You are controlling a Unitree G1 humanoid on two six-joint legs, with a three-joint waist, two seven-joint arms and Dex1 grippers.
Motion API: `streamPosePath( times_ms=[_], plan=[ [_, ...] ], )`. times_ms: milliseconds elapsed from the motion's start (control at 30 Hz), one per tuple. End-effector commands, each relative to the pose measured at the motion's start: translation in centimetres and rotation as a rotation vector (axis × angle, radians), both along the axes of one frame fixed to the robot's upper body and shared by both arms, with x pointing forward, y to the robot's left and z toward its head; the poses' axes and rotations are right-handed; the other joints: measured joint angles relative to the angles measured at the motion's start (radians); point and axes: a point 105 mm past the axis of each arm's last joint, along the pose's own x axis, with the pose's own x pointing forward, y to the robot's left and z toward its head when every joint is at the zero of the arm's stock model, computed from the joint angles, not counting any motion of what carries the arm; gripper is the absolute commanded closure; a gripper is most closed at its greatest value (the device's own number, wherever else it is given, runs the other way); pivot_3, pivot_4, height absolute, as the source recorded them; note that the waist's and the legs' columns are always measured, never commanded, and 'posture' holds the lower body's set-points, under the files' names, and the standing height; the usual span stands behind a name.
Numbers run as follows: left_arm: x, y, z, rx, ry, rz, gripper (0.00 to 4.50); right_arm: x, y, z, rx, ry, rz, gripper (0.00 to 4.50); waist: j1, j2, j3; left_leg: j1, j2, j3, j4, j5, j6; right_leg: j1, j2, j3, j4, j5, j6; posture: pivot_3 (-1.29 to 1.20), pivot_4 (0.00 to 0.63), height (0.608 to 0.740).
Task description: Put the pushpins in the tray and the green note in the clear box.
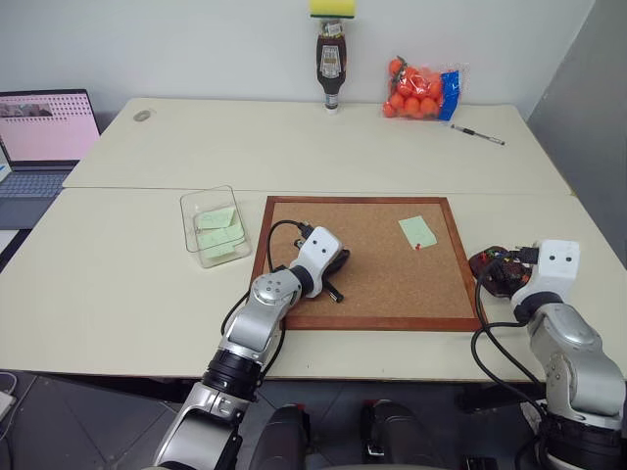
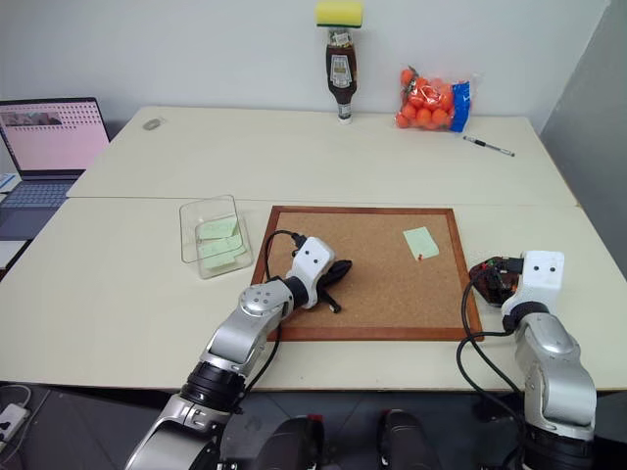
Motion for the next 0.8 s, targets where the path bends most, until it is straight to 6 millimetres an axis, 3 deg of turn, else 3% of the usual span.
streamPosePath(
  times_ms=[33,167,300,433,600,800],
  plan=[
    [-0.5,-0.3,-1.2,0.022,0.044,-0.018,4.50,-0.1,4.5,2.1,-0.029,-0.073,0.213,0.98,-0.001,0.000,0.000,0.000,0.000,0.000,0.000,0.000,0.000,0.000,0.000,0.000,0.000,0.000,0.000,0.00,0.150,0.740],
    [-0.5,-0.4,-1.1,0.020,0.041,-0.020,4.50,1.3,7.2,1.8,-0.025,-0.074,0.319,0.98,-0.002,0.000,0.000,0.000,0.000,-0.002,0.000,0.000,0.000,0.000,0.000,0.000,0.000,0.000,0.000,0.00,0.150,0.740],
    [-0.4,-0.4,-0.9,0.020,0.036,-0.018,4.50,4.0,9.3,0.6,-0.025,-0.056,0.371,0.98,-0.001,0.000,0.000,0.000,0.000,-0.002,0.000,0.000,0.000,0.000,0.000,-0.001,0.000,0.000,0.000,0.00,0.150,0.740],
    [-0.4,-0.3,-0.9,0.020,0.033,-0.016,4.50,5.8,10.1,-0.4,-0.023,-0.047,0.374,0.98,0.002,0.000,0.000,0.000,0.000,-0.001,0.000,0.000,0.000,0.000,0.000,-0.001,0.000,0.000,0.000,0.00,0.150,0.740],
    [-0.4,-0.3,-0.9,0.018,0.034,-0.011,4.50,6.4,10.1,-1.3,-0.034,-0.037,0.373,0.98,0.002,0.000,0.000,-0.001,-0.001,0.000,0.000,0.000,0.000,0.000,0.000,0.000,0.000,0.000,0.000,0.00,0.150,0.740],
    [-0.5,-0.3,-1.0,0.016,0.036,-0.008,4.50,6.6,9.3,-1.6,-0.033,-0.038,0.350,2.10,0.001,0.000,0.000,0.000,0.000,0.000,0.000,0.000,0.000,0.000,0.000,0.000,0.001,0.000,0.000,0.00,0.150,0.740]
  ],
)
